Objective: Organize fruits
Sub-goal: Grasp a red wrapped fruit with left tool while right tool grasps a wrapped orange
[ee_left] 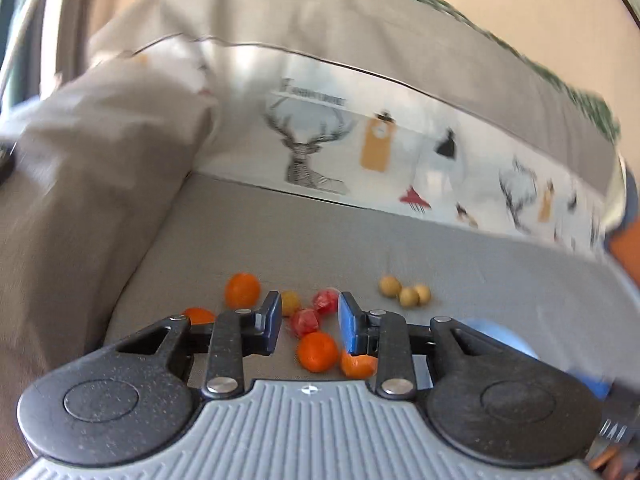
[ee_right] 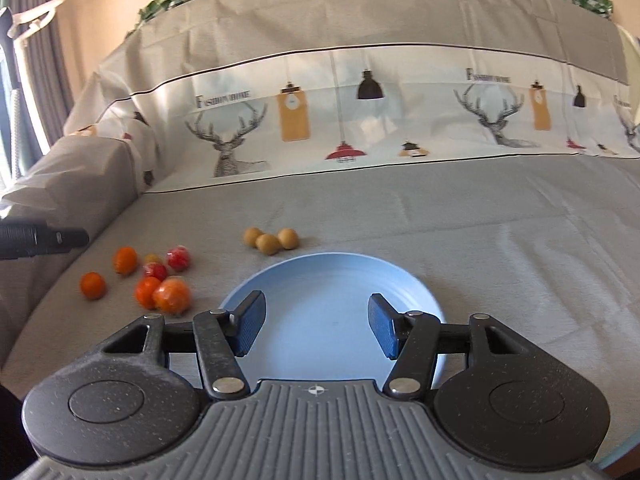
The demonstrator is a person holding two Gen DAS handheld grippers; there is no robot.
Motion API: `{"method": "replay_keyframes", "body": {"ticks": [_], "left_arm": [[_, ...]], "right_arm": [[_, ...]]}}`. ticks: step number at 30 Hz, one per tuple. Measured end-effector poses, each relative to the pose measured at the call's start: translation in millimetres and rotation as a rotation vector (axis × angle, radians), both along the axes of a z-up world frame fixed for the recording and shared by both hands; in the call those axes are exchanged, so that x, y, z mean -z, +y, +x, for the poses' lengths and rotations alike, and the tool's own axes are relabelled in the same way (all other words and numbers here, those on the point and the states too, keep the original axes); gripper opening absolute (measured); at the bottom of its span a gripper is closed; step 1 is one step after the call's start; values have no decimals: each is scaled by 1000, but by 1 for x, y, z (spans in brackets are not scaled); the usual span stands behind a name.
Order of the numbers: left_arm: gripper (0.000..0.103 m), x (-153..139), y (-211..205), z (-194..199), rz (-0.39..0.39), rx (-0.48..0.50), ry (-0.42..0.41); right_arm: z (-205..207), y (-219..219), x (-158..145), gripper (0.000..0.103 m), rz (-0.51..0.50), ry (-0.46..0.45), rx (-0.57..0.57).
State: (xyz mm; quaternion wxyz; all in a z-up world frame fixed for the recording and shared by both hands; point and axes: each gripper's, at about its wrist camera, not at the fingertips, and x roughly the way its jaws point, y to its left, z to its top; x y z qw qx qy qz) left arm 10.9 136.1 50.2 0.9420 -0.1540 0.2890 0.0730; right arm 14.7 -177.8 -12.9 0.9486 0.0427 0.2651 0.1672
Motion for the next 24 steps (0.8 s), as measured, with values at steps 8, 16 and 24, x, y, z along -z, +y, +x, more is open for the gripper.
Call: {"method": "replay_keyframes", "body": {"ticks": [8, 16, 24], "left_arm": [[15, 13, 15, 27, -103, 28, 97], [10, 32, 22, 46, -117, 30, 142], [12, 48, 29, 65, -184, 12, 155]], "right_arm": [[9, 35, 6, 56, -9, 13, -113], [19, 76, 11, 56, -47, -7, -251], [41, 116, 14, 57, -58, -17, -314]]}}
